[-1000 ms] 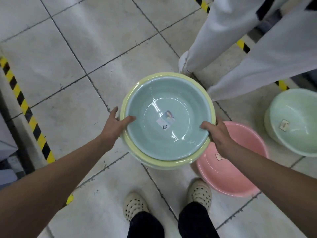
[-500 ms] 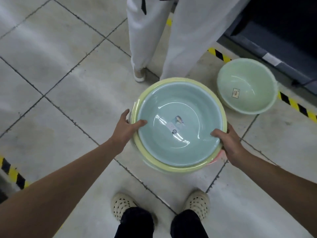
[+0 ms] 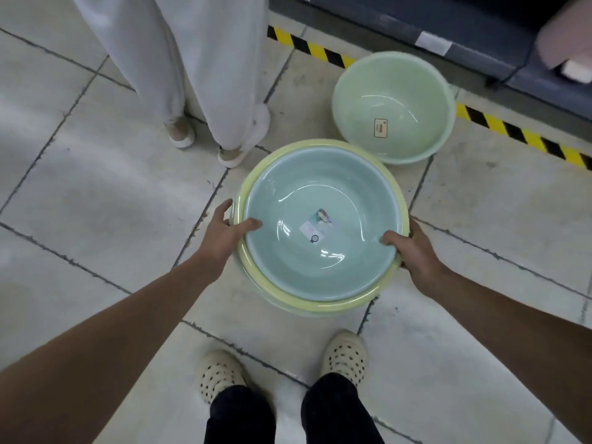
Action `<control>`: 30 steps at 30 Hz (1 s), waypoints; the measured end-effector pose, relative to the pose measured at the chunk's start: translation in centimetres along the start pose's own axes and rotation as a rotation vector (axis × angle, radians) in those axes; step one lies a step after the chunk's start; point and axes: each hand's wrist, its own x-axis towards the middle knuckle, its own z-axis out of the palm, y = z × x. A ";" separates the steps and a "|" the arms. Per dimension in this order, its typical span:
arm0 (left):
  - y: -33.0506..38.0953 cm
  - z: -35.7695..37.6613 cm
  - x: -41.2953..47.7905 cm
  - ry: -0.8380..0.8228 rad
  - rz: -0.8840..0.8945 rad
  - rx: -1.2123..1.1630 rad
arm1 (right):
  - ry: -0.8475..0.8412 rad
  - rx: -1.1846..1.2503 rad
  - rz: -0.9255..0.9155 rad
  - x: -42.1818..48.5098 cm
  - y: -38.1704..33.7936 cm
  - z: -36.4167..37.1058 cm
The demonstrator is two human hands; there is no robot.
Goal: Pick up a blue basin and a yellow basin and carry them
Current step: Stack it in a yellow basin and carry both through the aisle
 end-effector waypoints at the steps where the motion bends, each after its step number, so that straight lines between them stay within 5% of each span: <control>1: -0.3 0.4 0.6 -0.004 0.001 0.007 | 0.002 0.005 0.010 0.4 0.6 -0.2; 30: -8.2 4.8 9.2 -0.138 -0.103 0.133 | 0.016 0.214 0.111 7.7 13.6 -0.4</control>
